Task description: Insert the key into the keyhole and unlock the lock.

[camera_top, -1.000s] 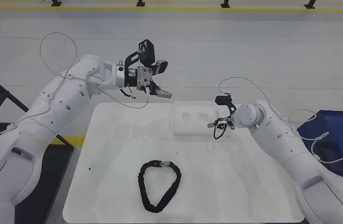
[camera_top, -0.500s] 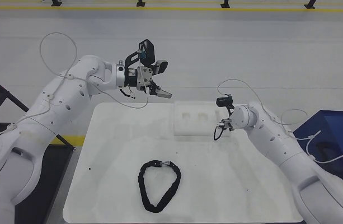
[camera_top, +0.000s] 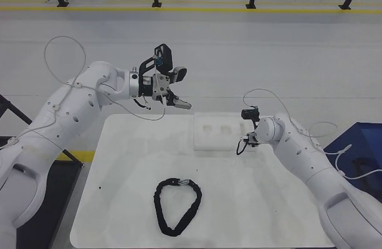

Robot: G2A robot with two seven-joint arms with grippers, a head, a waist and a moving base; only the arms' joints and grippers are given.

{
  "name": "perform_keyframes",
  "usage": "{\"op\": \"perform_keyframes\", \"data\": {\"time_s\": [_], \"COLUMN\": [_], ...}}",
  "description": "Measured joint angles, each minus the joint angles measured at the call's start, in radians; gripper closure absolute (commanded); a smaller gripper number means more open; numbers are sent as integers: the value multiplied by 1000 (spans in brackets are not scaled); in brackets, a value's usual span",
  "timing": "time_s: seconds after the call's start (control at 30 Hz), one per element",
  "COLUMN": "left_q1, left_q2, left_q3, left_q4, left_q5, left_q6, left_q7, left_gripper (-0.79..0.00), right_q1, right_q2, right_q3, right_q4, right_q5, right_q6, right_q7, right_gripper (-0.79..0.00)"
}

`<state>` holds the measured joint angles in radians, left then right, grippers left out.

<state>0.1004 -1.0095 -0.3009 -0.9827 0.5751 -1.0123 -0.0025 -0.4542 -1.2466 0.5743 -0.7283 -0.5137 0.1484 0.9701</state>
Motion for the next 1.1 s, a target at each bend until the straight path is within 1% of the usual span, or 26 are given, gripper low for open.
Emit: {"op": "perform_keyframes", "data": {"time_s": [0.13, 0.2, 0.33, 0.4, 0.43, 0.47, 0.7, 0.93, 1.1], "left_q1": [0, 0, 0, 0, 0, 0, 0, 0, 0], "left_q2": [0, 0, 0, 0, 0, 0, 0, 0, 0], "left_q3": [0, 0, 0, 0, 0, 0, 0, 0, 0], "left_q4": [0, 0, 0, 0, 0, 0, 0, 0, 0], "left_q5": [0, 0, 0, 0, 0, 0, 0, 0, 0], "left_q6": [0, 0, 0, 0, 0, 0, 0, 0, 0], "left_q7": [0, 0, 0, 0, 0, 0, 0, 0, 0], "left_gripper": [-785, -785, -785, -785, -785, -785, -785, -785, -785], "right_q1": [6, 11, 18, 21, 22, 23, 42, 66, 62], "right_q2": [-14, -23, -37, -45, -48, -53, -72, -65, -39], "right_q3": [-1, -2, -2, -2, -3, -3, 1, 26, 66], "right_q4": [39, 59, 94, 110, 117, 125, 159, 135, 63], "right_q5": [1, 1, 5, 6, 6, 6, 4, -23, -41], "right_q6": [-5, -5, -4, -10, -12, -15, -31, -24, -28], "right_q7": [-6, -6, -8, -10, -11, -12, -11, -2, 12], "right_gripper": [-31, -31, -102, -83, -62, -3, 0, 0, 0]}}
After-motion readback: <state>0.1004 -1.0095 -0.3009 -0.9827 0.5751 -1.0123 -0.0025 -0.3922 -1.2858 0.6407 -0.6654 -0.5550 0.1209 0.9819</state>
